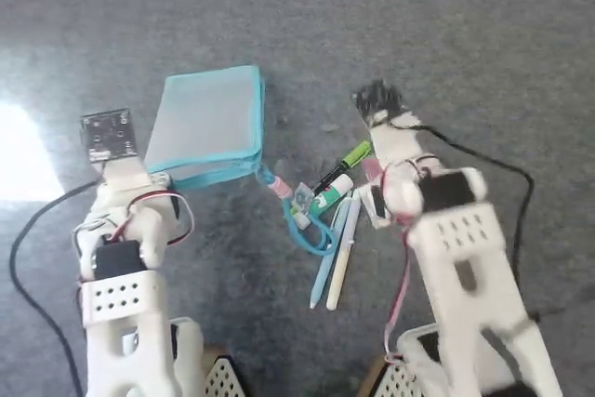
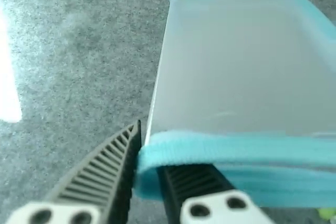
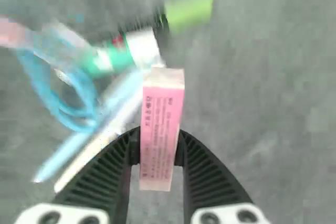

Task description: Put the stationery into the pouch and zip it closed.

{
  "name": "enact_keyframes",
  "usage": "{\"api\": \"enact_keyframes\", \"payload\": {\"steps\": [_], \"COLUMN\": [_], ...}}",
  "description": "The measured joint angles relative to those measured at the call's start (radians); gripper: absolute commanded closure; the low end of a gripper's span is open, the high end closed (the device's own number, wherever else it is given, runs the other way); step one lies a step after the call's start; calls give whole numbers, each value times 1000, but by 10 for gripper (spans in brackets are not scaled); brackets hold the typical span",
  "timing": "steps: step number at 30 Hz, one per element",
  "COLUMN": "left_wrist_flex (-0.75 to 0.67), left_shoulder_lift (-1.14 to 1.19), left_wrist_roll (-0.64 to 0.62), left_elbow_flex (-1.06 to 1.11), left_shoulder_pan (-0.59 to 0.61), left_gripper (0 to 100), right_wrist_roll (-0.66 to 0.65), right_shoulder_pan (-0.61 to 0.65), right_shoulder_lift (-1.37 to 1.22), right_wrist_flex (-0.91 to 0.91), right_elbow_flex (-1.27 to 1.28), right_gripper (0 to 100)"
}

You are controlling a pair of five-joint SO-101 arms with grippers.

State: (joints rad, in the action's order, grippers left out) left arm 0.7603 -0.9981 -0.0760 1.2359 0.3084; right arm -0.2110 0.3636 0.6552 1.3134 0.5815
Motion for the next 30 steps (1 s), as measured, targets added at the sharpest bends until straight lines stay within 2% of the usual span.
{"api": "enact_keyframes", "payload": {"steps": [5, 8, 17, 22, 30], "left_wrist_flex": [0, -3, -80, -80, -104], "left_shoulder_lift": [0, 0, 0, 0, 0], "left_wrist_roll": [0, 15, 44, 40, 78], "left_elbow_flex": [37, 51, 91, 91, 112], "left_shoulder_pan": [-106, -172, -384, -397, -414], "left_gripper": [987, 987, 987, 987, 987], "right_wrist_roll": [-2, 9, 55, 84, 129], "right_shoulder_pan": [275, 373, 390, 379, 327], "right_shoulder_lift": [11, -80, -316, -373, -603], "right_wrist_flex": [81, 81, 78, 77, 157], "right_elbow_flex": [-121, -158, -199, -230, -430], "right_gripper": [991, 991, 991, 991, 991]}}
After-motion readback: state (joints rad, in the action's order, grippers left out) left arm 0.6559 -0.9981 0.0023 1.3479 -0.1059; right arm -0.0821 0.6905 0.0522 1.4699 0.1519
